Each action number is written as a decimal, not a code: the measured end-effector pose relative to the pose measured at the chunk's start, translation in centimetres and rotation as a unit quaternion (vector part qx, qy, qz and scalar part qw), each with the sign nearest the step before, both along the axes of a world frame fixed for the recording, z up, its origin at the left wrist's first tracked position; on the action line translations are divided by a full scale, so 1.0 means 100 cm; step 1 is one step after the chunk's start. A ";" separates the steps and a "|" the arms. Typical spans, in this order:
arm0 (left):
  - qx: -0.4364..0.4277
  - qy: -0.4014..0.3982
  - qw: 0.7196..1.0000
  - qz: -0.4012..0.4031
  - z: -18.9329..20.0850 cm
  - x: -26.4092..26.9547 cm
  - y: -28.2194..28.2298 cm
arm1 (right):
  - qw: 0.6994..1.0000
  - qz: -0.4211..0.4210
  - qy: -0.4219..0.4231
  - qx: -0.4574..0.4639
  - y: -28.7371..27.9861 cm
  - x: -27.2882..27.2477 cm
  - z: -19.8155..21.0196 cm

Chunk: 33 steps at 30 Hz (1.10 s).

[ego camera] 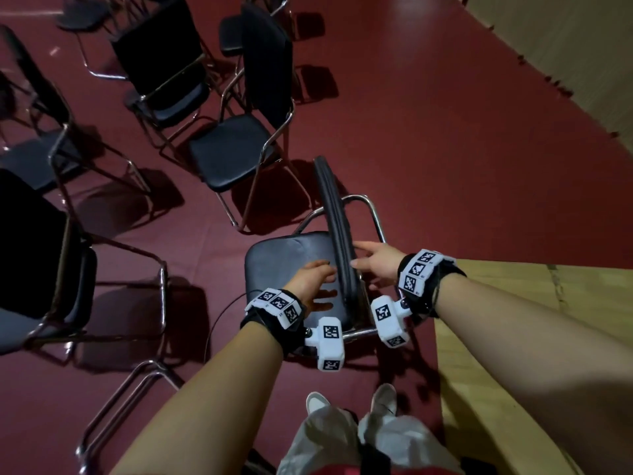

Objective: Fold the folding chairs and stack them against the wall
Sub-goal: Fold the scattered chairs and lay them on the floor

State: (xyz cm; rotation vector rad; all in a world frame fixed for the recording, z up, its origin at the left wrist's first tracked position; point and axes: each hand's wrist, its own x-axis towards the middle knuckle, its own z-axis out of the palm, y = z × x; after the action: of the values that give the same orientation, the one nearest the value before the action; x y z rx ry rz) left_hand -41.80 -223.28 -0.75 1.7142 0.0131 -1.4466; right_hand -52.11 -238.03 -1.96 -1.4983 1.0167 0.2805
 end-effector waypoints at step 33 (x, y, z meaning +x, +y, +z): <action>0.144 -0.089 0.961 0.220 -0.255 0.174 0.237 | 0.986 -0.033 0.155 0.054 0.201 0.119 -0.270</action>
State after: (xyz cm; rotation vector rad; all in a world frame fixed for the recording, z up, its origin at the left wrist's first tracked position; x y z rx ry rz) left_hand -24.35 -199.63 -26.26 1.9181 0.4993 -0.9927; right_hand -40.22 -217.89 -28.94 -1.3455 1.2745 0.5269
